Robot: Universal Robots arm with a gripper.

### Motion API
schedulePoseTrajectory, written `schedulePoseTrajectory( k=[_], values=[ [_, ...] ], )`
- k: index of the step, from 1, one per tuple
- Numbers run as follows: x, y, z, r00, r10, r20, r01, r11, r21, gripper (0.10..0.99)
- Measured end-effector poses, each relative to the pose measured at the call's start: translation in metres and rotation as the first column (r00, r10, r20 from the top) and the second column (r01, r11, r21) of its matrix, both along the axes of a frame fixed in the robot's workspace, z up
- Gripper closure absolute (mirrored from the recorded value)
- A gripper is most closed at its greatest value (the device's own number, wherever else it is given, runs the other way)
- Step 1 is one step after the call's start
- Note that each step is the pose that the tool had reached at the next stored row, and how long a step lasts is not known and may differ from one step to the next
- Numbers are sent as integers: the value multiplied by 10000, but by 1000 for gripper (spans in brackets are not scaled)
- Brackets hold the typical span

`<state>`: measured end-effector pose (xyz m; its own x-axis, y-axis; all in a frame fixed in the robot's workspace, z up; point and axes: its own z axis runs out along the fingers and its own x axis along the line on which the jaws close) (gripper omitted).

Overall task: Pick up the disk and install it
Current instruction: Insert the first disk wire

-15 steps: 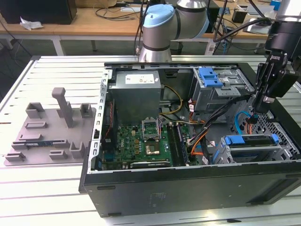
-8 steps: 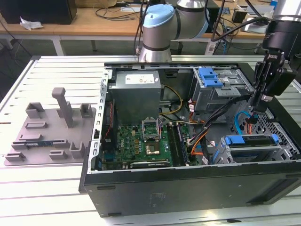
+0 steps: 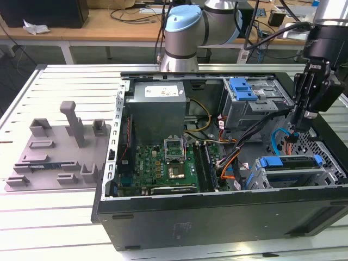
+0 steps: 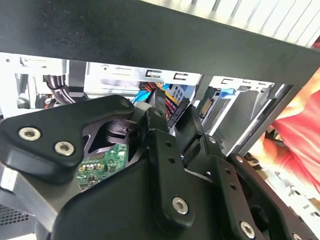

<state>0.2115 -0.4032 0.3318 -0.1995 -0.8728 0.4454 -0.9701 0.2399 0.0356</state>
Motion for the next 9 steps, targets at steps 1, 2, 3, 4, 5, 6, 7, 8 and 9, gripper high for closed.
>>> schedulePoseTrajectory(
  k=[1, 2, 3, 4, 5, 6, 7, 8, 9],
  values=[
    [0, 0, -3, 10000, 19, -1, -19, 10000, -10, 733],
    [-1, 0, -6, 10000, 26, 0, -26, 10000, -23, 733],
    [-2, 0, -7, 10000, 26, 1, -26, 10000, -40, 733],
    [-2, -1, -6, 10000, 26, 1, -26, 10000, -55, 733],
    [-2, -1, -6, 10000, 26, 1, -26, 10000, -62, 733],
    [-3, 1, -9, 10000, 26, 0, -26, 10000, -74, 733],
    [-4, 3, -9, 10000, 26, -1, -26, 9999, -96, 733],
    [-7, 8, -9, 10000, 27, -2, -27, 9998, -174, 733],
    [-11, 14, -8, 10000, 22, -2, -22, 9996, -288, 733]
  ],
)
